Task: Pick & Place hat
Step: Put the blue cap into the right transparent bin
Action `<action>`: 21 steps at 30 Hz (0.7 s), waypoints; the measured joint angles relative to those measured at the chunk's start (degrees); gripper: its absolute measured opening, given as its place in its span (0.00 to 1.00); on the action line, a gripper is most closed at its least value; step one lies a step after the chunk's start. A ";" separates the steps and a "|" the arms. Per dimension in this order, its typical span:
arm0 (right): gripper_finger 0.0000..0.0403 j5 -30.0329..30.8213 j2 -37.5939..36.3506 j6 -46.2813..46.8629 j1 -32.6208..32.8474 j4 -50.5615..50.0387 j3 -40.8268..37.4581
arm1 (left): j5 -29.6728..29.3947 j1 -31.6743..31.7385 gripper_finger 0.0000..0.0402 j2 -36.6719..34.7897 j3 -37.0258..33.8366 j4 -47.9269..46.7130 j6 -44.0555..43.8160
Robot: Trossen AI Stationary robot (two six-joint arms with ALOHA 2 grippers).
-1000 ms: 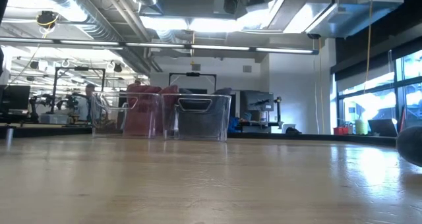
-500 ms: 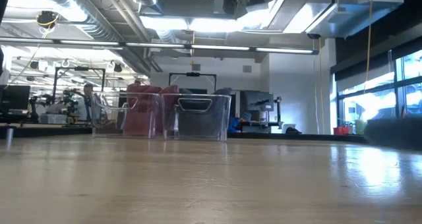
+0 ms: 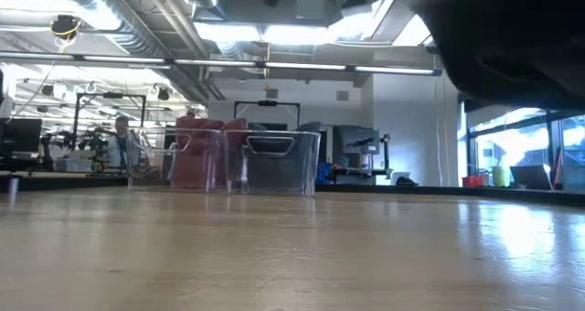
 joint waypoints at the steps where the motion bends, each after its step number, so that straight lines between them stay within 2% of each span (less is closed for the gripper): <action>1: 0.03 0.05 0.23 -3.75 -1.18 -0.19 1.24 | 0.84 0.44 0.40 -0.80 0.00 -2.50 -2.56; 5: 0.03 0.06 3.07 -21.61 -5.65 -0.61 7.02 | 5.87 2.72 0.40 -3.19 0.00 -7.65 -10.51; 9: 0.03 1.08 8.05 -44.19 -8.38 -1.41 13.49 | 15.42 5.85 0.41 -3.98 0.00 -8.33 -16.89; 12: 0.03 6.50 12.43 -60.84 -8.79 -1.98 18.27 | 21.36 8.33 0.41 -3.94 0.00 -9.33 -20.42; 15: 0.03 14.08 16.80 -75.57 -8.79 -2.22 22.45 | 24.51 10.56 0.41 -3.47 0.00 -12.14 -22.73; 18: 0.03 18.15 20.59 -86.19 -8.79 -2.29 25.65 | 27.17 11.99 0.41 -3.40 -0.02 -12.76 -22.90; 21: 0.03 18.49 23.35 -91.45 -8.79 -2.24 27.48 | 28.69 12.38 0.41 -3.44 -0.02 -12.54 -22.92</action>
